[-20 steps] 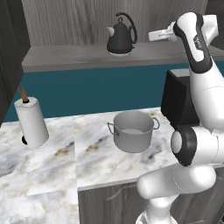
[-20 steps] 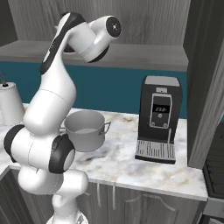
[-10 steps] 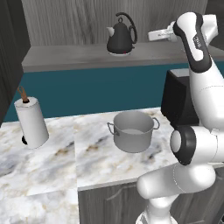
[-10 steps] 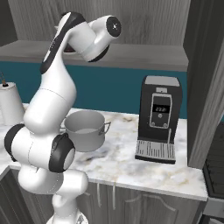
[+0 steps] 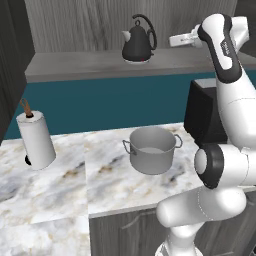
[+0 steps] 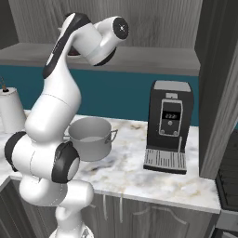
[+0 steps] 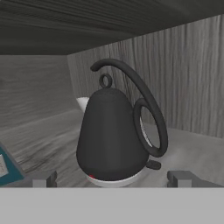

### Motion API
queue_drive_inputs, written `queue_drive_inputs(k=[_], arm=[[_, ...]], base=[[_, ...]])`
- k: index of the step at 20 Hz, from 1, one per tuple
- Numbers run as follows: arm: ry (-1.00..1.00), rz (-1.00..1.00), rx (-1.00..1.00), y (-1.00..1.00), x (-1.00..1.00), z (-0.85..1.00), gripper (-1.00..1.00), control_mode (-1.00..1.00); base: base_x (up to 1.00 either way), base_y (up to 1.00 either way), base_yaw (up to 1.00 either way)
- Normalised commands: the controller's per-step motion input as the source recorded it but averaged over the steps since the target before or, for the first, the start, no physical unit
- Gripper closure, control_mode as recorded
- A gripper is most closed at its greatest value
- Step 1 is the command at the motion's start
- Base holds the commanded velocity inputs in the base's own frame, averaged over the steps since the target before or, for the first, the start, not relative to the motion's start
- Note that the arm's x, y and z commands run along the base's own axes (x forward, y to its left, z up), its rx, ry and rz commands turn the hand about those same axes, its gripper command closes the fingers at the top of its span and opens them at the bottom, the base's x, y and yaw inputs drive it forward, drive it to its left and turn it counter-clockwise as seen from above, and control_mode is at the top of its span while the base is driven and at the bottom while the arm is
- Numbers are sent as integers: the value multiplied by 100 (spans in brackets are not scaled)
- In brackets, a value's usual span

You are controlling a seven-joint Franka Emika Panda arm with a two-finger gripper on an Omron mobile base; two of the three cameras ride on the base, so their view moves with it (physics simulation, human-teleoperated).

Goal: Pick the kettle from the cabinet and place it on a stove burner. Then pick the pot from the counter and place it on another stove burner. Finally, turn both burners on.

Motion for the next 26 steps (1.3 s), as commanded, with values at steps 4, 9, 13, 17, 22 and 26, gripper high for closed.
queue_drive_inputs(k=[4,9,13,17,22,26], arm=[[0,0,0,0,1,0,-100,-100],[0,0,0,0,12,0,-100,-100],[0,8,1,0,41,0,-100,-100],[0,10,1,0,35,0,-100,-100],[0,10,0,-1,14,0,-100,-100],[0,9,0,0,10,0,-100,-100]], base=[[0,0,0],[0,0,0],[0,0,0],[0,0,0],[0,0,0],[0,0,0]])
